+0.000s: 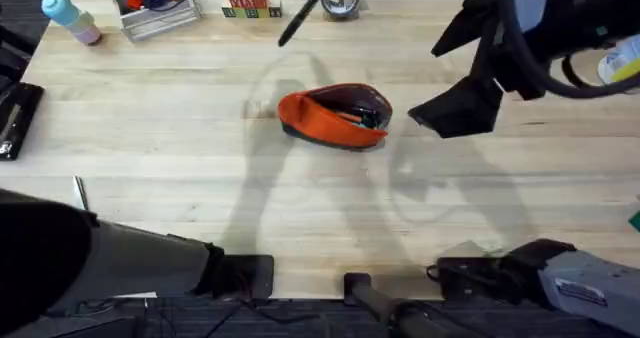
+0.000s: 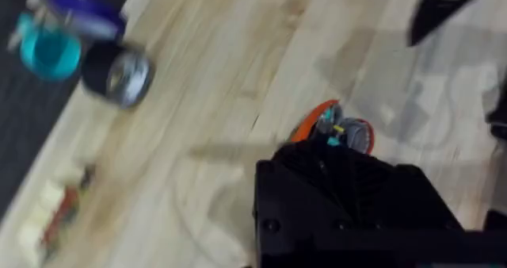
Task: Unzip the bag, pick up the pens from the table one at a time and place them inside, then zip the bag closed.
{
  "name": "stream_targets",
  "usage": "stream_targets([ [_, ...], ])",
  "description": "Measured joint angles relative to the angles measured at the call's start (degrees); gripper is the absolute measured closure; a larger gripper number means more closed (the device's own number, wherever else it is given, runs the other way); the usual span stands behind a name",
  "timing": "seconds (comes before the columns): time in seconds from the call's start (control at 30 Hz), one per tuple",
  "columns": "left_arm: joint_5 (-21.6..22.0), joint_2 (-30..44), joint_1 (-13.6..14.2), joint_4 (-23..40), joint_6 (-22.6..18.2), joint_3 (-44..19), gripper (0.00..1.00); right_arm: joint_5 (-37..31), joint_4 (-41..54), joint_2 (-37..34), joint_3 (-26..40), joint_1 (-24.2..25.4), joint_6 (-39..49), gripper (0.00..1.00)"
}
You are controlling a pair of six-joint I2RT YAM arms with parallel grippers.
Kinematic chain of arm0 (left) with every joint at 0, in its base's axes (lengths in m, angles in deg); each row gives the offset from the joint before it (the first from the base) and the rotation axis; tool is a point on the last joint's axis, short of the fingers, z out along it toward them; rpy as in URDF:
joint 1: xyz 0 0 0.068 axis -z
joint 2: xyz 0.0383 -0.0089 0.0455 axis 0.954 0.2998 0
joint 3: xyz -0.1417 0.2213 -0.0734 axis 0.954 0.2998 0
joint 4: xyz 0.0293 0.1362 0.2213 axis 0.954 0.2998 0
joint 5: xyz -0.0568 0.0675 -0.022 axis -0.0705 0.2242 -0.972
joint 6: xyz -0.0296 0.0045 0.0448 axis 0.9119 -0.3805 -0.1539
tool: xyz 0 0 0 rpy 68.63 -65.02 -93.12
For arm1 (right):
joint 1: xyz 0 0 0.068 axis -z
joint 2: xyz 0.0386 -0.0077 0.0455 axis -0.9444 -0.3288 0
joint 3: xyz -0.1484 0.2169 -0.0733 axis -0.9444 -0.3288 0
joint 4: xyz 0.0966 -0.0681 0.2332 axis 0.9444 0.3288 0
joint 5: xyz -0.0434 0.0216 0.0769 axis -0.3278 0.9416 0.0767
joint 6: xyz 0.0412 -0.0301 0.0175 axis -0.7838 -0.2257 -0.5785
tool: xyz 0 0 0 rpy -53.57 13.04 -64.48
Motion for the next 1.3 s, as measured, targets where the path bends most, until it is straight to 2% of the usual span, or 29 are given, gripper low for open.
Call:
stream_targets([
  [0.13, -3.23, 0.02, 1.09, 0.19, -6.49, 0.00, 0.961, 0.00, 0.00, 0.00, 0.00, 0.00, 0.00, 0.004],
  [0.43, -11.10, 0.83, 3.26, 1.62, -14.81, 0.00, 0.961, 0.00, 0.00, -0.02, 0.00, 0.00, 0.00, 0.004],
  [0.83, -13.37, 5.74, 3.65, 7.85, -19.73, 0.00, 0.961, 0.00, 0.00, 0.00, 0.00, 0.00, 0.00, 0.004],
  [1.3, -13.26, 13.88, 4.01, 8.55, -20.40, 0.00, 0.961, 0.00, 0.00, 0.00, 0.00, 0.00, 0.00, 0.004],
])
